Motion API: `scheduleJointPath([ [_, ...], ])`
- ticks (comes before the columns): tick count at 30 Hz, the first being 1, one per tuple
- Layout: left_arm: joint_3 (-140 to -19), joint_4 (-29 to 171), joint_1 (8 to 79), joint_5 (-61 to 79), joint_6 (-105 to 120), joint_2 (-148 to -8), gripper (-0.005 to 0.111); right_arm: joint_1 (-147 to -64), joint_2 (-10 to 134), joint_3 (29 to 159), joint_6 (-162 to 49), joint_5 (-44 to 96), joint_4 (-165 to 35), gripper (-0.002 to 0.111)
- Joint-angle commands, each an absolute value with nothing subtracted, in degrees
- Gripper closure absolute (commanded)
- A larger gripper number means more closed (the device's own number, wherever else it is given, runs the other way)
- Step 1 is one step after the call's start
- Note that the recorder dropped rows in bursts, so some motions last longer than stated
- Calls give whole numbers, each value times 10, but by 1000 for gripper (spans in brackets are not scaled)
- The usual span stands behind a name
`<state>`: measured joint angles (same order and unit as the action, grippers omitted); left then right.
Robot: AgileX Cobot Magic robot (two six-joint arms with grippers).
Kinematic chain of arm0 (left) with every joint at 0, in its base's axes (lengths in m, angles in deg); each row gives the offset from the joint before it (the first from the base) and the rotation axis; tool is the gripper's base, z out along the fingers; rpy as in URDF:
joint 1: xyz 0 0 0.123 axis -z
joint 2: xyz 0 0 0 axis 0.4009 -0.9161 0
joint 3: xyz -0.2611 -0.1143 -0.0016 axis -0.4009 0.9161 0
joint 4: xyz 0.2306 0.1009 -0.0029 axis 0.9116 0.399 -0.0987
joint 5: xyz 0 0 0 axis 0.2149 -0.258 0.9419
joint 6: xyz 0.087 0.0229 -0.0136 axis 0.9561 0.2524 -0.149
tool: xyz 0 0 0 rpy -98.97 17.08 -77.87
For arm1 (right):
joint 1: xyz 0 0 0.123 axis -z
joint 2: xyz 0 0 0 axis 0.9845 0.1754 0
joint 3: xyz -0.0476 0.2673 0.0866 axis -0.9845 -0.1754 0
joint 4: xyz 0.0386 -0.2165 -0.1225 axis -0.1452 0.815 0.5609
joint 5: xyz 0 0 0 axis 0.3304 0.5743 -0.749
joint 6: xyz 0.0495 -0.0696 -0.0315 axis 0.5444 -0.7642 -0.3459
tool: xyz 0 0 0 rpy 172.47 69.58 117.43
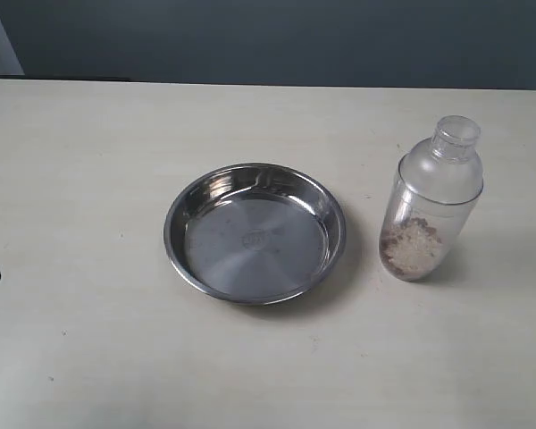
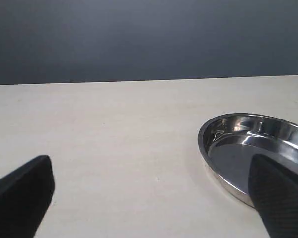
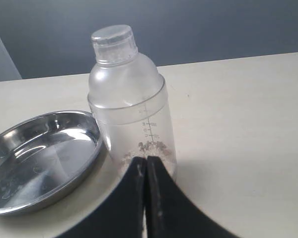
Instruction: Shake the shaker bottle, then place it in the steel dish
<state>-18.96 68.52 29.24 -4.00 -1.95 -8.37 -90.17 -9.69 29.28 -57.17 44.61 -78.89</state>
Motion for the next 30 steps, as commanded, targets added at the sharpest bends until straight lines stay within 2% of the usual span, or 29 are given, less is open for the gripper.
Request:
scheduleJointPath([
  [1,-188,715,294,-37,-19,-81,5,-902,-99,292,-573,440,-789,109],
  [6,-188,779,294,-18,-20,-81,5,-902,-99,292,-573,440,-789,109],
  [10,-188,656,294,30,-24,-81,5,-902,-99,292,-573,440,-789,109],
  [16,-188,612,294,127,-23,-81,5,-902,-99,292,-573,440,-789,109],
  [30,-188,544,295,131,-71,-81,5,-902,-99,292,-573,440,-789,109],
])
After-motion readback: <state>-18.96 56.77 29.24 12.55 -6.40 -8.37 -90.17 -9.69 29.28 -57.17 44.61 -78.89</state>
